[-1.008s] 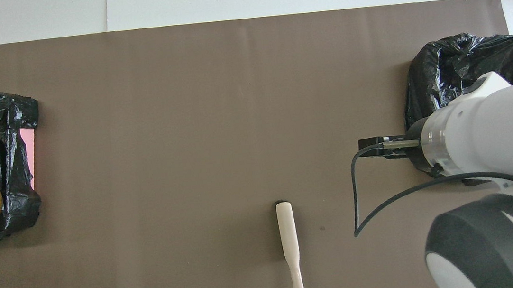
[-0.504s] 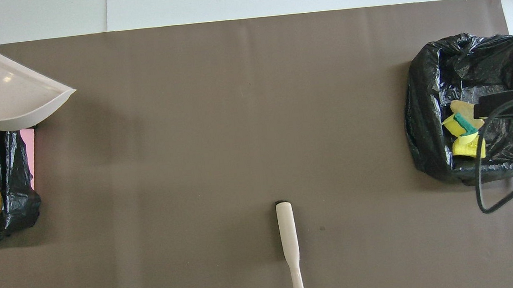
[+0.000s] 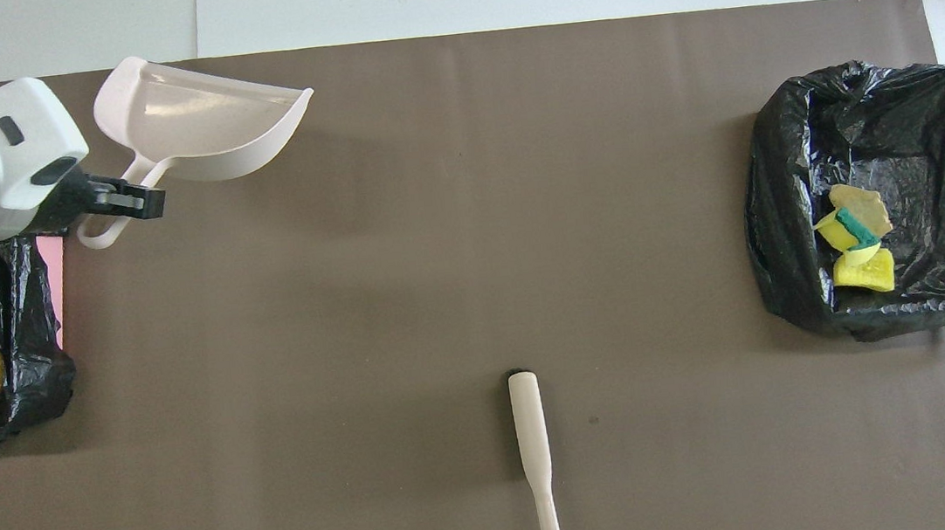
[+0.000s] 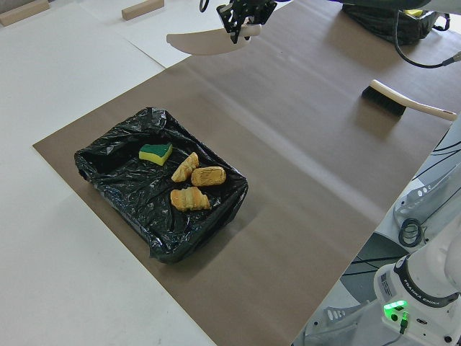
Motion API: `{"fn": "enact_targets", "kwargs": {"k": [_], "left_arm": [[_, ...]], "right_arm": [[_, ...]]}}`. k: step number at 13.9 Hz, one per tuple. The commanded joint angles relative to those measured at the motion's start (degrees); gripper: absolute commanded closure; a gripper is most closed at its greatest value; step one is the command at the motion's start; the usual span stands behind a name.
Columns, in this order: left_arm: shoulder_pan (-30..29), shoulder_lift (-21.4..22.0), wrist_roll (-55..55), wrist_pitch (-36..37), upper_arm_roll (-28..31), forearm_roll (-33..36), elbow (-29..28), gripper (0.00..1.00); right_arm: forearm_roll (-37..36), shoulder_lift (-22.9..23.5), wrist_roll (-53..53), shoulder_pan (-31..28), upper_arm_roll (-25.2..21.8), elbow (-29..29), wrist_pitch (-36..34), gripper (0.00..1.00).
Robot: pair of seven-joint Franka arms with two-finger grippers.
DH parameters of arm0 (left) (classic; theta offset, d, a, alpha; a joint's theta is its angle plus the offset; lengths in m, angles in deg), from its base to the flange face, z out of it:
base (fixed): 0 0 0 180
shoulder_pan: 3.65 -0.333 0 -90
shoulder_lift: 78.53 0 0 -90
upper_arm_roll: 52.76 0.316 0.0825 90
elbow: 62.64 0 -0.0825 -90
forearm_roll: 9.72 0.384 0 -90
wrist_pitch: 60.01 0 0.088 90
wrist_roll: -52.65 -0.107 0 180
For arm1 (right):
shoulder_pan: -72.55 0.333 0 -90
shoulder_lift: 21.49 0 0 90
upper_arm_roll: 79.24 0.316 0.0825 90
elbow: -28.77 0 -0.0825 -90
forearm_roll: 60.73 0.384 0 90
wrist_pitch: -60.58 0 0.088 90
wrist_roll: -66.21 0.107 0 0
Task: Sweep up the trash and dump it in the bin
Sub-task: 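Lift the dustpan and carry it back to the table center with the left gripper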
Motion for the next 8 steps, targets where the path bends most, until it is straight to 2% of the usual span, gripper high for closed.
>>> {"fn": "enact_targets", "kwargs": {"k": [1, 3, 6, 8], "left_arm": [[7.13, 0.02, 10.12, -7.70, 1.31, 0.22, -4.14, 1.00], [12.66, -2.69, 14.26, -9.64, 1.39, 1.96, -4.06, 1.00], [21.10, -7.52, 27.43, -15.44, 1.31, 12.06, -3.53, 1.00], [25.06, -8.94, 32.37, -15.63, 1.31, 12.70, -3.27, 1.00]], "right_arm": [[0.03, 1.18, 3.36, -0.65, 0.53, -4.87, 2.29, 0.00], [0.12, 1.09, 4.62, 0.14, 0.79, -5.78, 4.51, 0.00], [-0.49, 1.09, 3.40, 0.14, 0.88, -5.69, 4.51, 0.00], [-1.02, 1.09, 0.24, 0.14, 1.23, -4.55, 4.51, 0.00]]}}
